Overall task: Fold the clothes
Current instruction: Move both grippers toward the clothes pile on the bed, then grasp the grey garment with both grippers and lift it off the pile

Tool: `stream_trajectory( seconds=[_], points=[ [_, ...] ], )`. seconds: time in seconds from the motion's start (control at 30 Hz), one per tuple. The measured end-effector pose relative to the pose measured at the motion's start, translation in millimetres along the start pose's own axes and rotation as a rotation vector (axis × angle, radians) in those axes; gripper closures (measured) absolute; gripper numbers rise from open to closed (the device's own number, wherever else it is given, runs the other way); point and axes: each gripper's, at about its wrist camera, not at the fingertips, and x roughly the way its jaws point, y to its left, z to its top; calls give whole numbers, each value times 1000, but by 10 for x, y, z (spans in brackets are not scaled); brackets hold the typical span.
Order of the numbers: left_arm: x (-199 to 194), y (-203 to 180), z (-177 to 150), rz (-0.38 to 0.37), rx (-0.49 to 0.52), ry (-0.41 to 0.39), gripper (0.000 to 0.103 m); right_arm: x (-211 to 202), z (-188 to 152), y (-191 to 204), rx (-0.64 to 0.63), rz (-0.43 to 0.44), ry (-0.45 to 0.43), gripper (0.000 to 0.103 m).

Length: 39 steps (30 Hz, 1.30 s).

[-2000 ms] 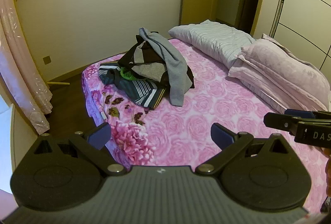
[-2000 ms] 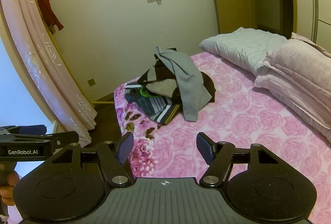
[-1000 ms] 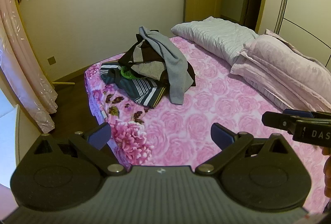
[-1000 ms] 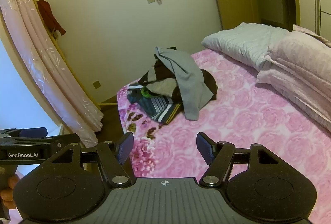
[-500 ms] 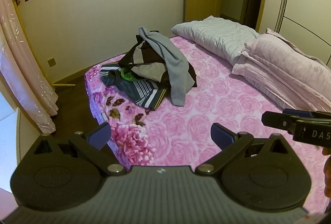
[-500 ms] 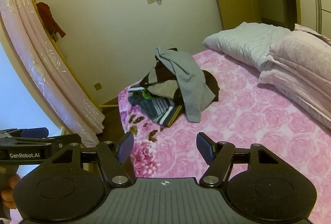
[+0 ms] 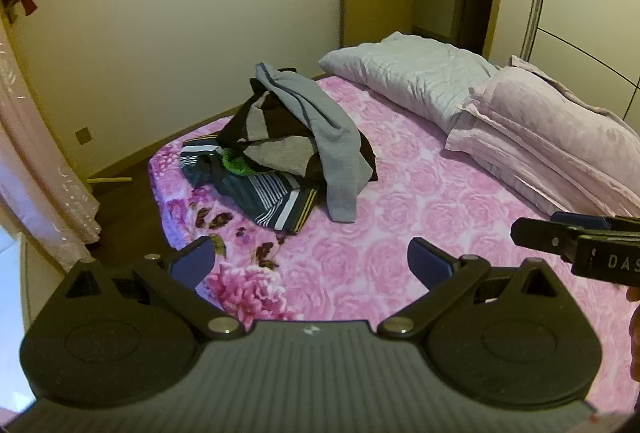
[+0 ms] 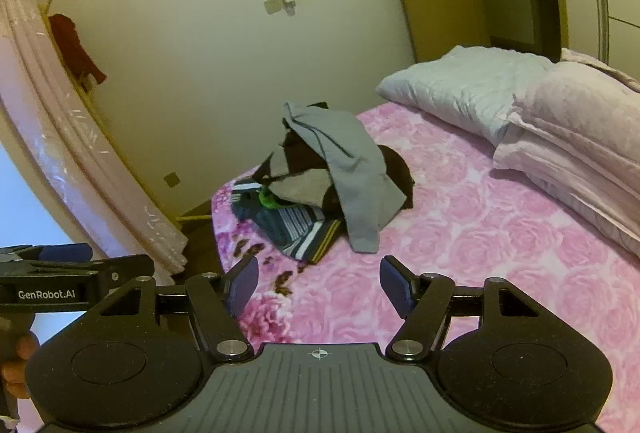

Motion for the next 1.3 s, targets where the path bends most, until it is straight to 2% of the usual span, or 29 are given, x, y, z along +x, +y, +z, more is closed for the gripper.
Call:
stream_trajectory(
  seconds=[0.23, 0.5, 0.8, 1.03, 1.23, 1.3],
  points=[
    [560, 262, 252, -35, 13, 52, 2, 559, 177, 30, 26, -39, 48, 39],
    [1557, 761, 702, -38, 22, 136, 2, 1629, 492, 19, 57, -64, 119, 39],
    [2696, 1187, 1348, -58, 42, 176, 2, 2806, 1063, 36, 78, -118, 119, 39],
    [3521, 1353, 1886, -84, 63, 170, 2, 3624, 1483, 4, 37, -156, 56, 39],
    [4216, 1421, 2188, -91, 87, 180, 2, 4315, 1644, -99, -38, -197, 38, 40],
    [4421, 1421, 2240, -96, 93, 185, 2, 4532, 1655, -154, -63, -201, 39, 45]
  ],
)
